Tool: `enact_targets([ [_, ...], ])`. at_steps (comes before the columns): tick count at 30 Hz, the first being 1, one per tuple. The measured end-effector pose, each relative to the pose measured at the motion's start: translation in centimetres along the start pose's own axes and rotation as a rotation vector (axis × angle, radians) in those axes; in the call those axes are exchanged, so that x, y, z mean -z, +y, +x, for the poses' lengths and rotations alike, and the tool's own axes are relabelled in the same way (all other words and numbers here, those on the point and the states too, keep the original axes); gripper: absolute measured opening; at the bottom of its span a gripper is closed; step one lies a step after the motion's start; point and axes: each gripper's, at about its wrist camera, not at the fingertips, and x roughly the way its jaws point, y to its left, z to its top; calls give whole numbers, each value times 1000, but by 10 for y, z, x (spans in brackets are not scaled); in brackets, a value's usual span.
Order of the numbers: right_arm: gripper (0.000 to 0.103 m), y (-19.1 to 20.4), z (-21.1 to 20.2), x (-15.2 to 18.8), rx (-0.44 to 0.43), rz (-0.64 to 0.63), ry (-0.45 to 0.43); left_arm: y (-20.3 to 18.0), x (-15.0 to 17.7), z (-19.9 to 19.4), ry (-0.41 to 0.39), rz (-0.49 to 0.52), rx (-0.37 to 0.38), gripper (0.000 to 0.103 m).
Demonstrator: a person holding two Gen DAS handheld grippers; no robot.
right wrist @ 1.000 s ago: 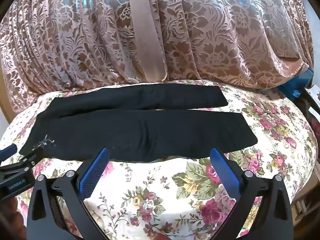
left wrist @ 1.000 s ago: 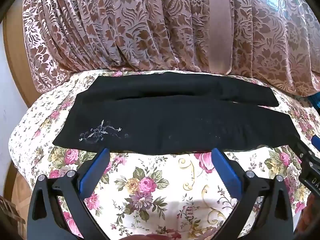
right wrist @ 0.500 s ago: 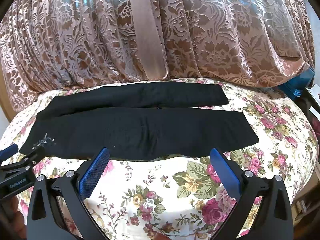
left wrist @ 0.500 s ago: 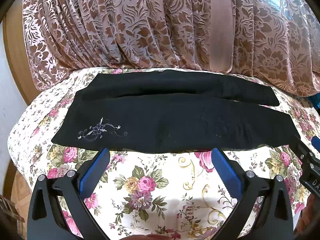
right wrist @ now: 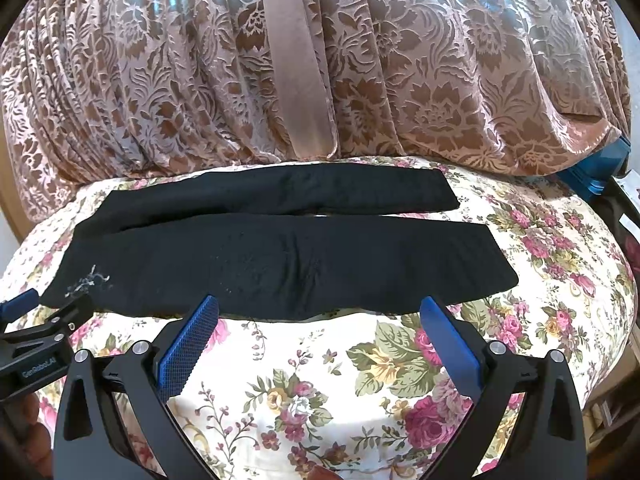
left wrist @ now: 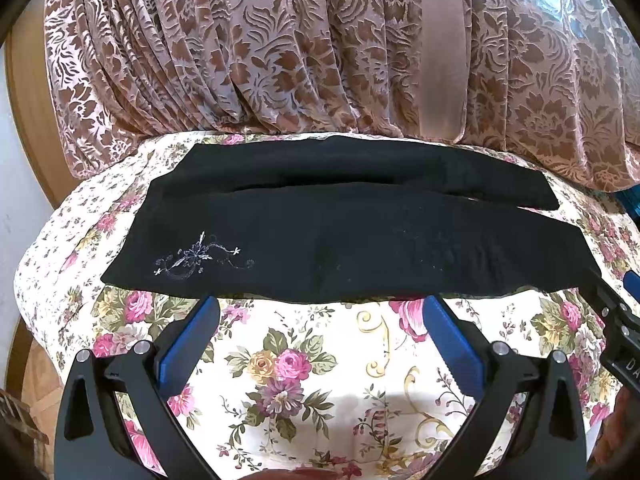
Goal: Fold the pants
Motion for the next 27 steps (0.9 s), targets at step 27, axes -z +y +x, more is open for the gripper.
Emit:
enact_targets([
  [27, 100, -4, 9, 3, 9, 13, 21, 2, 0, 15, 36, -14, 3, 101],
])
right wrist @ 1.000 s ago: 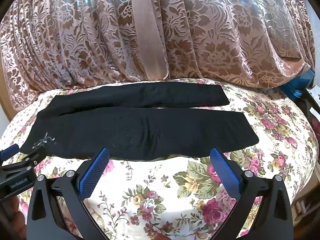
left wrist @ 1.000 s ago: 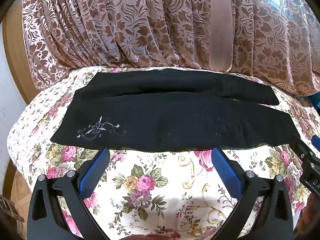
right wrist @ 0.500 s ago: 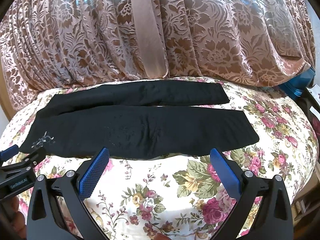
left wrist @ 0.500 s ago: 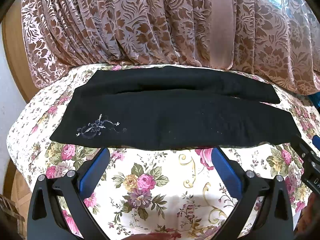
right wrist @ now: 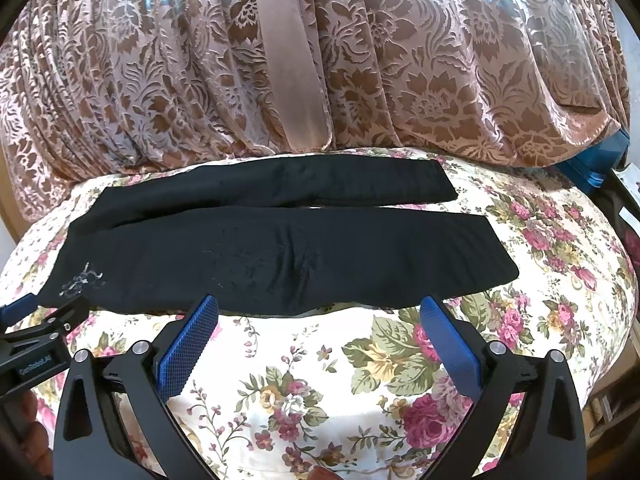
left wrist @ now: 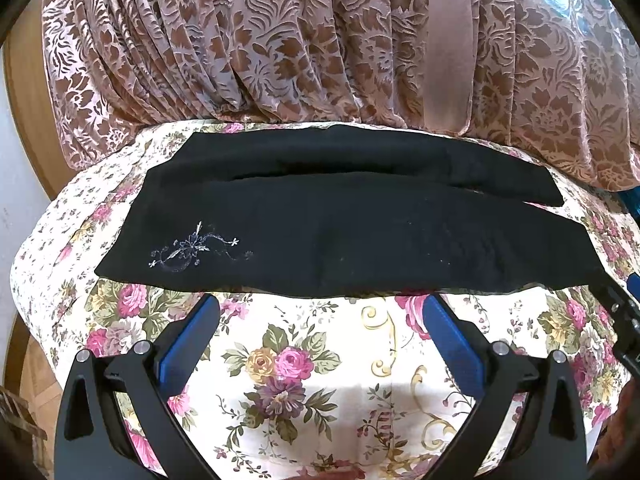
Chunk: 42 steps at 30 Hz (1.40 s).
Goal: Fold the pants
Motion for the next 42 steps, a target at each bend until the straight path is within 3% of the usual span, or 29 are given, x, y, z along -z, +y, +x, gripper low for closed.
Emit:
enact_targets([
  [5, 100, -3, 2, -1, -27, 20, -35, 9, 1, 15, 55, -30, 45, 101],
  [8, 100, -10, 8, -2, -183, 39, -61, 23, 6, 26, 84, -102, 124, 101],
  [11, 100, -17, 23, 0, -234, 80, -8, 43, 14, 35, 77, -214, 220, 101],
  [13, 100, -23, 33, 2, -237, 104, 37, 52, 20, 41, 67, -265, 238, 101],
  [18, 100, -47, 54, 11, -240, 217, 109, 83, 33, 65, 100, -360, 214, 101],
  [23, 100, -90, 76, 22, -237, 391, 150, 117, 46, 76, 34, -432, 147, 101],
  [26, 100, -122, 91, 33, -288, 545, 174, 136, 50, 84, 14, -466, 135, 101],
  [29, 94, -149, 104, 45, -331, 676, 202, 155, 55, 92, 1, -515, 184, 101],
  [31, 84, -162, 109, 50, -347, 732, 197, 168, 61, 96, -38, -589, 245, 101],
  [34, 73, -176, 115, 52, -374, 791, 168, 181, 67, 106, -38, -691, 259, 101],
  [42, 59, -195, 142, 51, -374, 894, 166, 191, 60, 115, -96, -670, 268, 101],
])
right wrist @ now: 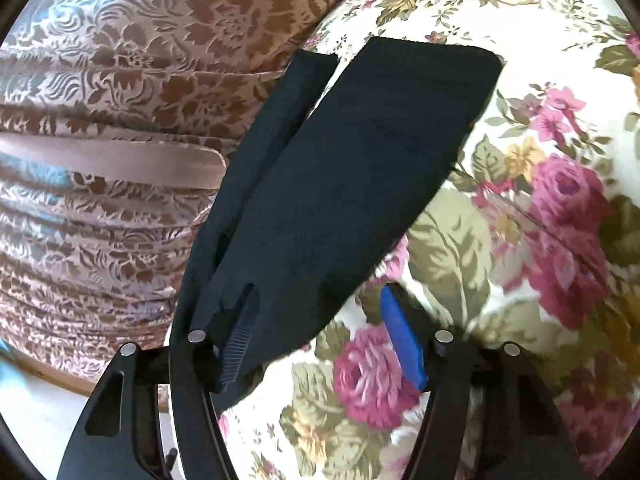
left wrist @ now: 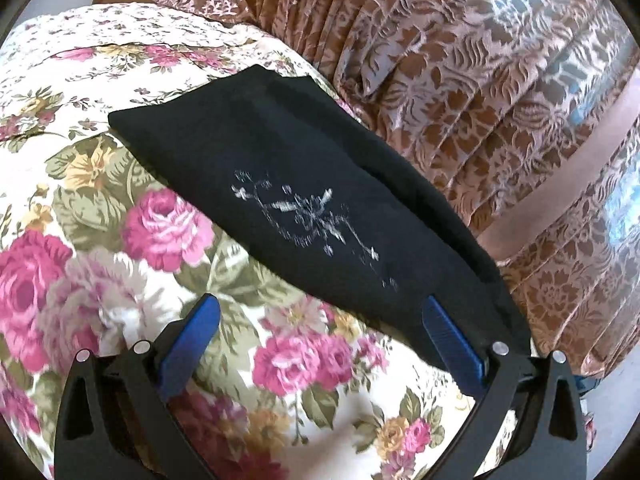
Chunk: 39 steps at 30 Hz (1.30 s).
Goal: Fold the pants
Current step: 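Grasp the pant-leg hem with the right tool while the left tool grasps the logo waistband end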
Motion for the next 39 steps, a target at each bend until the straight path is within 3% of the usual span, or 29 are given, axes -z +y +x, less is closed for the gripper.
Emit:
enact_targets([
  [4, 48, -6, 11, -10, -18, 57, -20, 16, -14, -3, -66, -62, 26, 101],
  [9, 22, -22, 23, -19, -83, 143, -41, 34, -28, 0, -103, -92, 32, 100],
  [11, 17, -29, 26, -21, -129, 167, -41, 42, -34, 4, -118, -111, 47, 100],
  [15, 15, -25, 29, -24, -159, 103, -40, 51, -42, 10, -126, -147, 59, 100],
  [20, 15, -12, 33, -20, -109, -22, -53, 49, -53, 24, -117, -123, 34, 100],
  [24, 15, -8, 36, -20, -97, -52, -59, 49, -60, 33, -123, -116, 28, 97],
  [26, 15, -8, 37, -21, -97, -58, -58, 50, -61, 36, -124, -107, 12, 90],
  [30, 15, -7, 38, -21, -95, -77, -63, 57, -63, 41, -113, -143, -51, 51],
  [34, 13, -3, 40, -21, -66, -95, -59, 62, -69, 52, -39, -165, -49, 8],
  [39, 9, 3, 40, -24, -10, -110, -43, 61, -79, 43, -11, -167, -3, 6],
])
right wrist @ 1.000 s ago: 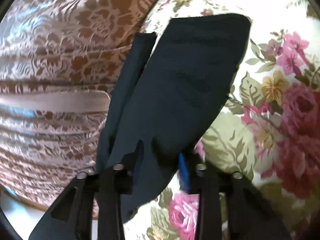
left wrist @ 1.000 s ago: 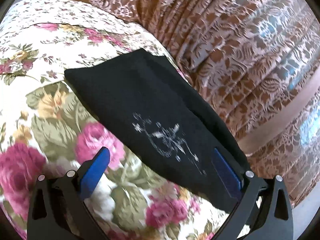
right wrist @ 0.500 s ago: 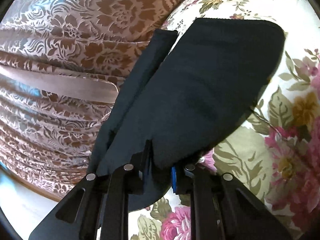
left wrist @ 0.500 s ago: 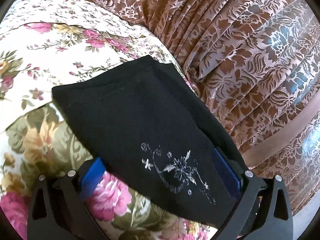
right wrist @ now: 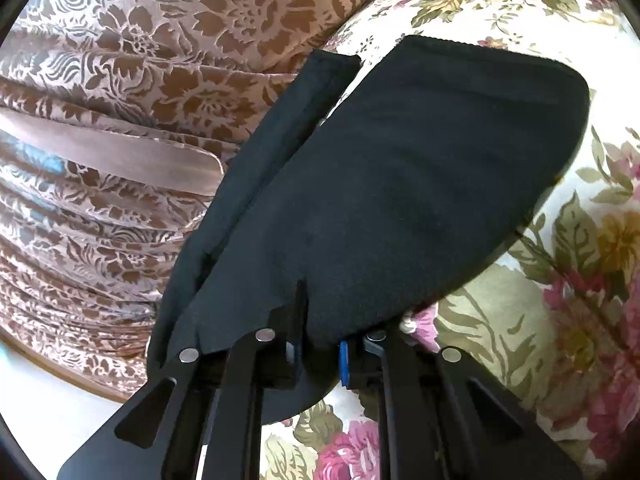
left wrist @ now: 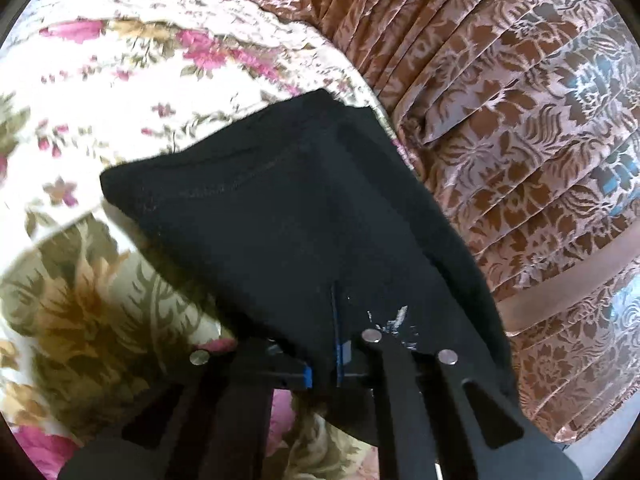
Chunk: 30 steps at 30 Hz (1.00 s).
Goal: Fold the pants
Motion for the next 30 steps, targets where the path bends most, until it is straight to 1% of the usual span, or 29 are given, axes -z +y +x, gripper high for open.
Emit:
enact_targets([
  [2, 8, 0, -4, -2, -2, 10, -9, -4, -3, -12, -1, 17, 29, 6],
  [4, 7, 1, -12, -4, -8, 11, -38, -11, -7, -28, -2, 48, 67, 6],
  [6, 7, 6, -22, -6, -10, -13, -65, -15, -8, -43, -10, 75, 80, 6],
  [10, 7, 18, -44, -8, -14, -57, -111, -7, -8, -69, -10, 58, 113, 6],
  [13, 7, 19, -60, -8, -30, -54, -121, 8, 4, -89, 0, 40, 125, 6],
  [18, 7, 15, -87, 4, -23, -75, -103, 29, 29, -111, 14, 35, 103, 6],
  [23, 7, 0, -112, 28, 9, -90, -73, 52, 60, -138, 11, 1, 76, 6],
  [27, 7, -17, -126, 45, 38, -83, -57, 56, 78, -137, -3, 61, 30, 6],
  [29, 7, -22, -124, 50, 56, -95, -49, 54, 80, -132, -24, 91, 7, 11],
  [30, 7, -24, -122, 52, 59, -94, -45, 53, 80, -131, -39, 106, -12, 16],
])
